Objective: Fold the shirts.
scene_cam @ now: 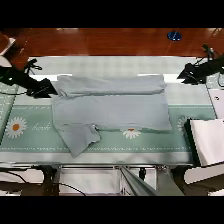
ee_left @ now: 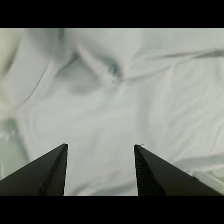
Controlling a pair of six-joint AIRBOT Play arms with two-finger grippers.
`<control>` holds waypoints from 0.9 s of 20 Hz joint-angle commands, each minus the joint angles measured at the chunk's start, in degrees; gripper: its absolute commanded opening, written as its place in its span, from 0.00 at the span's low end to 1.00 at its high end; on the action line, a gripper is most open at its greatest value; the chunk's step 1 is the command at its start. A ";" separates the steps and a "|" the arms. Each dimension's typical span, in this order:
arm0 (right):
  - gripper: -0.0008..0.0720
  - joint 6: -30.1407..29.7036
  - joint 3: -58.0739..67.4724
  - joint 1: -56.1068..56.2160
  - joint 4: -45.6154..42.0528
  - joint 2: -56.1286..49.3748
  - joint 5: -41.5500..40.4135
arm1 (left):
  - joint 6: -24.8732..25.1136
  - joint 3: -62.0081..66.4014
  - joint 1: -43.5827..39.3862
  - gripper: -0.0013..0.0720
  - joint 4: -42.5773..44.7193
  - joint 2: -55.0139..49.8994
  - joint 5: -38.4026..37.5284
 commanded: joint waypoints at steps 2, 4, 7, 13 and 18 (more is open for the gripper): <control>0.58 -1.25 -26.21 -2.82 -0.85 19.89 -13.49 | 3.13 -20.28 8.98 0.71 0.26 17.86 3.98; 0.58 -4.98 -41.81 -2.54 5.29 29.35 -18.78 | 1.07 -33.79 14.01 0.71 -0.26 24.92 8.70; 0.58 -6.88 -56.87 -2.56 11.47 38.91 -21.94 | 4.37 -46.51 19.32 0.71 -7.89 27.47 9.66; 0.58 -7.23 -60.04 -2.56 13.33 41.68 -19.63 | 13.00 -56.74 16.90 0.71 -19.41 27.41 15.78; 0.58 -7.23 -59.23 -5.29 15.21 41.68 -18.08 | 13.75 -59.12 7.80 0.69 -23.85 26.47 26.93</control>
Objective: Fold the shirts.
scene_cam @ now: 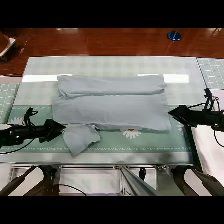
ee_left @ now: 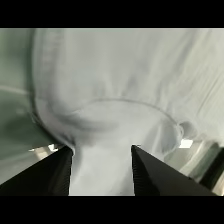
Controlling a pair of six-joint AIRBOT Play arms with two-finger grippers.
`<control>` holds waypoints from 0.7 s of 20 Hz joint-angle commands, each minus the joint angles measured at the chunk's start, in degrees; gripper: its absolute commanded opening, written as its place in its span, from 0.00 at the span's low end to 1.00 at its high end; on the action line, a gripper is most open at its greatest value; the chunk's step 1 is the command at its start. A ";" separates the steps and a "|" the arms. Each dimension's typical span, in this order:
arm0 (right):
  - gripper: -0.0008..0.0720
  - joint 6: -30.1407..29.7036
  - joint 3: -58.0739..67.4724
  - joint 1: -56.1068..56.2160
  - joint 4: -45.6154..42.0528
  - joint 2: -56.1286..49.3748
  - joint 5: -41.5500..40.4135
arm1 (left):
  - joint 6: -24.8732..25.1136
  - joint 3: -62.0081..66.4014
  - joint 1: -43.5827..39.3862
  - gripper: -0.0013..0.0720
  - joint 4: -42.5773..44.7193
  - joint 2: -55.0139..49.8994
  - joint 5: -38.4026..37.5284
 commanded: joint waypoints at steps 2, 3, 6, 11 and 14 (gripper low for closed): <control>0.58 0.20 1.66 -7.96 -2.29 0.35 3.13 | 2.86 -1.79 -8.02 0.24 -1.88 -1.44 7.17; 0.58 1.20 1.73 -10.99 -5.79 0.33 4.28 | 4.13 -1.77 -8.57 0.04 -1.88 -1.51 6.01; 0.58 9.07 -0.70 -13.97 -19.58 0.04 9.22 | 5.18 -0.70 -7.43 0.04 -1.25 -1.44 2.62; 0.58 7.87 -4.09 -7.30 -15.30 -3.80 9.94 | 5.09 0.94 -7.26 0.04 -1.29 -1.44 1.60; 0.58 4.33 -4.07 -4.26 -6.78 -8.63 6.64 | 5.09 0.94 -7.26 0.04 -1.29 -1.44 1.57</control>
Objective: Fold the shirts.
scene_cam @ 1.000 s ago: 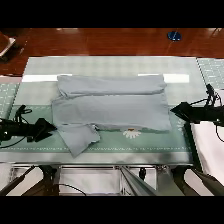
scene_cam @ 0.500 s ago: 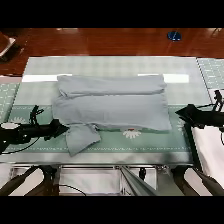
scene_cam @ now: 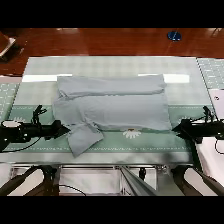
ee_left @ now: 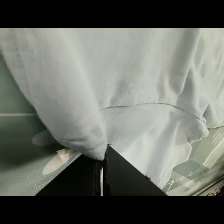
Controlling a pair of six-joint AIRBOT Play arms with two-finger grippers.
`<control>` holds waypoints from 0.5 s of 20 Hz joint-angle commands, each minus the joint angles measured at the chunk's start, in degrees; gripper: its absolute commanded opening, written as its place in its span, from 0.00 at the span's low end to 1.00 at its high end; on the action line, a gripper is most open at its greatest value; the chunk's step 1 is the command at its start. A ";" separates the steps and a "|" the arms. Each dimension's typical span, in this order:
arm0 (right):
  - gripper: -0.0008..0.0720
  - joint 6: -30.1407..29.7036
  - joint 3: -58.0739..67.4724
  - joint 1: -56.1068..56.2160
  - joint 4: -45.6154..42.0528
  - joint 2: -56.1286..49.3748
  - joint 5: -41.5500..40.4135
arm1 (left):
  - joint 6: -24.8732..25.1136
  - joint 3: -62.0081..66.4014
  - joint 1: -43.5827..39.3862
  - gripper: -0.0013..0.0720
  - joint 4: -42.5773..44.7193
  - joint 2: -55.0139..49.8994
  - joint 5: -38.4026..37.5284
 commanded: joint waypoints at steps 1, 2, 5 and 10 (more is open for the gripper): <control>0.58 -2.84 -0.42 3.54 8.33 -4.92 -3.67 | 0.13 0.31 -0.02 0.04 -0.76 0.02 -0.72; 0.58 -2.84 -0.28 4.44 10.16 -6.45 -5.79 | 0.13 0.31 -0.02 0.04 -0.76 0.02 -0.72; 0.54 -3.08 2.40 7.80 12.59 -10.80 -9.33 | 0.13 0.33 -0.02 0.04 -0.76 0.02 -0.72; 0.05 -7.43 15.15 10.93 11.69 -12.28 -4.42 | 0.28 8.76 1.33 0.04 -0.72 0.02 -6.78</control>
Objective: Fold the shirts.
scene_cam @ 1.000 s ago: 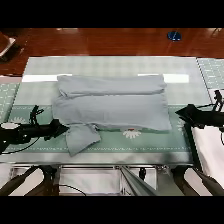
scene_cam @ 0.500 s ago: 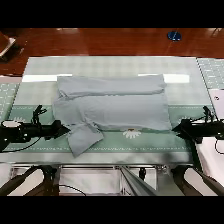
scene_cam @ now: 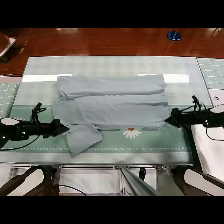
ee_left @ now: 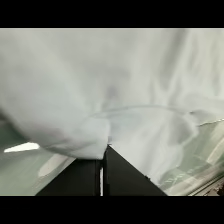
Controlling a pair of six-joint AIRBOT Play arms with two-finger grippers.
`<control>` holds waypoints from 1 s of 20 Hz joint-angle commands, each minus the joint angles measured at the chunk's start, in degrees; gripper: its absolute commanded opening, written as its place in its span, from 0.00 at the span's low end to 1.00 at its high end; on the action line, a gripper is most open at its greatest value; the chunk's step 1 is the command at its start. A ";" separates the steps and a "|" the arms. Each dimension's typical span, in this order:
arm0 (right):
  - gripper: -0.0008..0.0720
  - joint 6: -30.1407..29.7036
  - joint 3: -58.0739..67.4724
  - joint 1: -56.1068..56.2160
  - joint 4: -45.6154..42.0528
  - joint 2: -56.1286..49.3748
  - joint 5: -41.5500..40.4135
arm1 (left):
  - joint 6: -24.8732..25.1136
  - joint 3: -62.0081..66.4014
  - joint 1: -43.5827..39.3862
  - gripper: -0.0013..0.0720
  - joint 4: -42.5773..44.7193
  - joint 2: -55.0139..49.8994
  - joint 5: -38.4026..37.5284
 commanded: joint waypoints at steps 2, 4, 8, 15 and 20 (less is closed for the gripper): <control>0.05 -1.79 13.40 1.51 -0.61 -2.10 3.15 | -2.03 11.15 0.52 0.04 -0.37 -0.46 -2.51; 0.05 -1.79 20.04 1.88 0.02 -5.40 4.22 | -4.11 18.21 -1.60 0.04 -0.35 -3.30 -0.35; 0.05 -1.01 32.50 4.96 0.00 -14.38 3.78 | -8.11 35.65 -8.13 0.04 -0.33 -17.05 2.51; 0.05 2.47 51.69 6.73 0.52 -31.61 2.99 | -19.50 65.70 -10.47 0.04 2.73 -41.77 -1.60; 0.58 2.40 55.56 7.52 1.95 -37.97 -0.74 | -20.04 70.88 -10.27 0.71 2.71 -48.61 -5.03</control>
